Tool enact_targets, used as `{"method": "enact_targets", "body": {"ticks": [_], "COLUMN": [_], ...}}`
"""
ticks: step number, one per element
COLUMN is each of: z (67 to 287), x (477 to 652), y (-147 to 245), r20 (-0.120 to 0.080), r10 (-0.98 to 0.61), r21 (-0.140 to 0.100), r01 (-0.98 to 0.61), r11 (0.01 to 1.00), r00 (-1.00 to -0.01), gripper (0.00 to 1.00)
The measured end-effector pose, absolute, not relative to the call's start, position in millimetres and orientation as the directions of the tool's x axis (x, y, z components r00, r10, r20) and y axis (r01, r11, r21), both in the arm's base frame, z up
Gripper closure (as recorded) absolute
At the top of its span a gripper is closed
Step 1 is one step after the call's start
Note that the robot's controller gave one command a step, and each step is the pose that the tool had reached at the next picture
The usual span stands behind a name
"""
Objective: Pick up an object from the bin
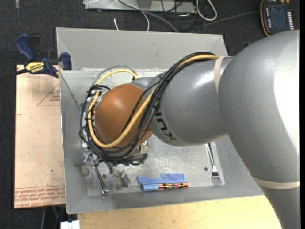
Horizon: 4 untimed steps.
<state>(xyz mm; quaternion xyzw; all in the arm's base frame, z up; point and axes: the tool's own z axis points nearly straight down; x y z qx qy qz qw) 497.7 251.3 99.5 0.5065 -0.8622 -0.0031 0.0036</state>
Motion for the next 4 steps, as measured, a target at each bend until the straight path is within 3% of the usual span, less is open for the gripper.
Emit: {"method": "enact_targets", "body": {"ticks": [1,2,4], "z": [71.3,70.5,72.4], "x": [525.0,493.3,493.4], "y": [247.1,252.2,252.4], "r20": [-0.004,-0.003,-0.005], "r10": [-0.988,-0.98,-0.98], "r21": [-0.012,0.01,0.01], "r01": [-0.988,-0.98,-0.98], "r11": [0.152,0.197,0.199], "r00": [-0.152,-0.197,-0.199], "gripper": [0.0,1.0,1.0]}}
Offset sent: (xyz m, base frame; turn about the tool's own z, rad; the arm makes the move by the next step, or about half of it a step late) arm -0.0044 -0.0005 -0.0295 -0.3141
